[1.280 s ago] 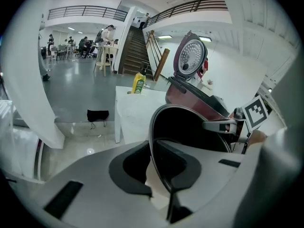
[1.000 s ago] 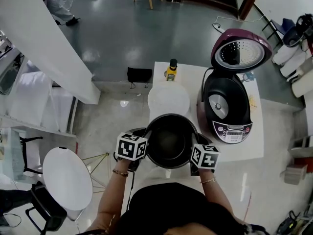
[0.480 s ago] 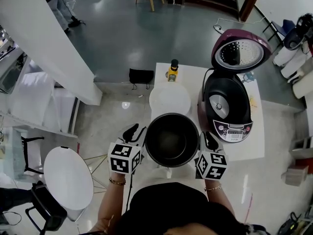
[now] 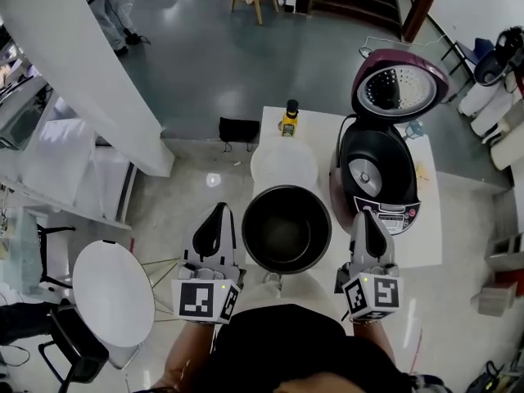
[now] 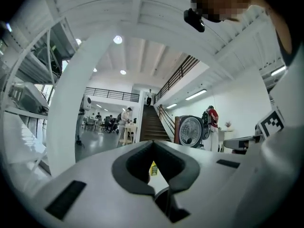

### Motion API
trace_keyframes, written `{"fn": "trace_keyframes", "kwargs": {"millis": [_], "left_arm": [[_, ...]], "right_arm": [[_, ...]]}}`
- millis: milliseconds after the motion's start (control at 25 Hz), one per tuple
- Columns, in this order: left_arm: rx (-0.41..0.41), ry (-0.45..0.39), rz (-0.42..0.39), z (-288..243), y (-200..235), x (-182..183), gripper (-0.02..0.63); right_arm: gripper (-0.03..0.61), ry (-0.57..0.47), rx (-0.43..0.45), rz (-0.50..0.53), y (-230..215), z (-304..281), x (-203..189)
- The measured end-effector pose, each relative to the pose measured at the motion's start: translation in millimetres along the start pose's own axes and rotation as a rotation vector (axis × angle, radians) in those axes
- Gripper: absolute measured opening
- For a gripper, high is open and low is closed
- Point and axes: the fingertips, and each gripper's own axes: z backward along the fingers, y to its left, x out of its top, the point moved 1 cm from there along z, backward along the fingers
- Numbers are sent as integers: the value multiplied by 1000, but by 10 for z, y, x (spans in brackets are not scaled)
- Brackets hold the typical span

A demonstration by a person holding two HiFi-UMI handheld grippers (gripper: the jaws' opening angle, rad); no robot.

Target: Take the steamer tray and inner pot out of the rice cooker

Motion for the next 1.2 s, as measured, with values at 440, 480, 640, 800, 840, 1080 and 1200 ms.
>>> {"fn": "trace_keyframes", "kwargs": {"millis": [440, 480, 640, 800, 840, 1080, 1200], "left_arm": [[32, 9, -38, 160, -166, -37, 5], [34, 12, -36, 162, -162, -49, 4], [42, 27, -14, 161, -152, -95, 3], [40, 39, -16, 137, -157, -101, 5], [39, 39, -18, 129, -160, -99, 4], [41, 66, -42, 79, -164, -177, 4], [44, 82, -37, 85, -142, -203, 5]], "right_arm": [[6, -63, 119, 25, 202, 107, 168], [6, -63, 121, 25, 203, 111, 158], [6, -61, 120, 13, 173, 134, 134], [6, -38, 104, -3, 125, 127, 94], [5, -32, 99, -4, 112, 127, 80], [5, 3, 87, -11, 44, 106, -6], [5, 25, 75, -4, 35, 107, -55]]}}
